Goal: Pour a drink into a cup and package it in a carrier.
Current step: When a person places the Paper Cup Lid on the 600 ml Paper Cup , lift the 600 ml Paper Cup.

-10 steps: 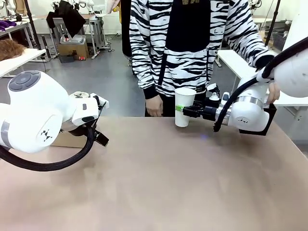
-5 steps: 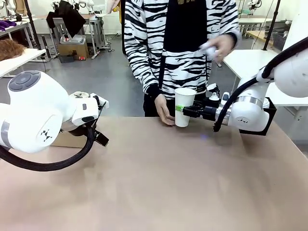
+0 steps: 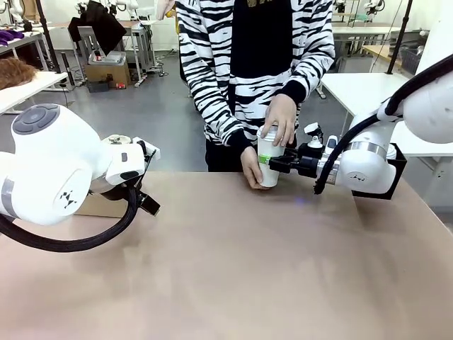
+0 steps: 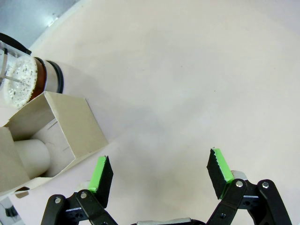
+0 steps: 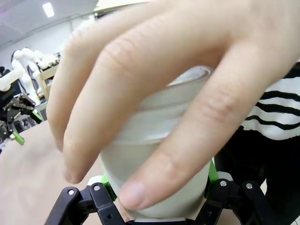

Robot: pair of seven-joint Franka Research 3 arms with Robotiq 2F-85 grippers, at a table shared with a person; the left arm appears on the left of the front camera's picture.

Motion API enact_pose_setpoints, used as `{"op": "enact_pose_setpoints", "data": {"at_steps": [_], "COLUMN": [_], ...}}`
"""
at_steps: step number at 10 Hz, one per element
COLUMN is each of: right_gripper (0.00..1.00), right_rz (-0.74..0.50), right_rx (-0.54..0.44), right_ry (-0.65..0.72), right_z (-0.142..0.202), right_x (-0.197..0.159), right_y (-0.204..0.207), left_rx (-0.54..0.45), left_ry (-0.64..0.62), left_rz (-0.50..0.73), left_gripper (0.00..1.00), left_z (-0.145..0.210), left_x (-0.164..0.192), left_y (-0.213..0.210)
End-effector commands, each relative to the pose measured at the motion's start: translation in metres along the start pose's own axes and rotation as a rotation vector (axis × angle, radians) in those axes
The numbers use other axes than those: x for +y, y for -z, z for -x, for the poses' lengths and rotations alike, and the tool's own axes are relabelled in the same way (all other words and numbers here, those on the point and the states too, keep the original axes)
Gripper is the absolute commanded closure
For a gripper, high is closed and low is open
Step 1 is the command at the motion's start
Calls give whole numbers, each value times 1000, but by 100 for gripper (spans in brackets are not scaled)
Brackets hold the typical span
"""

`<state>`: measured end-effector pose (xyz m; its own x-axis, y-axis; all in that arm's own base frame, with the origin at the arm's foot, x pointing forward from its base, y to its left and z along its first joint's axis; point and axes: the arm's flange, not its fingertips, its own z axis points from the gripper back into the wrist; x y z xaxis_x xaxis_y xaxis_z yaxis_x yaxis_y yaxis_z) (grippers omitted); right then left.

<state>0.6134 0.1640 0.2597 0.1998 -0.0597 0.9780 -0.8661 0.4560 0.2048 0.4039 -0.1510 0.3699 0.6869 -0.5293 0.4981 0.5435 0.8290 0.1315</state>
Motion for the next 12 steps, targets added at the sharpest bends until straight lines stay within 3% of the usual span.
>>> {"op": "enact_pose_setpoints", "data": {"at_steps": [1,12], "right_gripper": [20,20], "right_rz": [1,1], "right_rx": [-10,-10], "right_ry": [9,9], "right_z": [-4,-4], "right_x": [2,2], "right_y": [0,0], "left_rx": [-1,-1], "left_ry": [1,1], "left_rz": [1,1], "left_gripper": [0,0], "left_z": [0,0], "left_x": [0,0], "left_y": [-1,-1]}}
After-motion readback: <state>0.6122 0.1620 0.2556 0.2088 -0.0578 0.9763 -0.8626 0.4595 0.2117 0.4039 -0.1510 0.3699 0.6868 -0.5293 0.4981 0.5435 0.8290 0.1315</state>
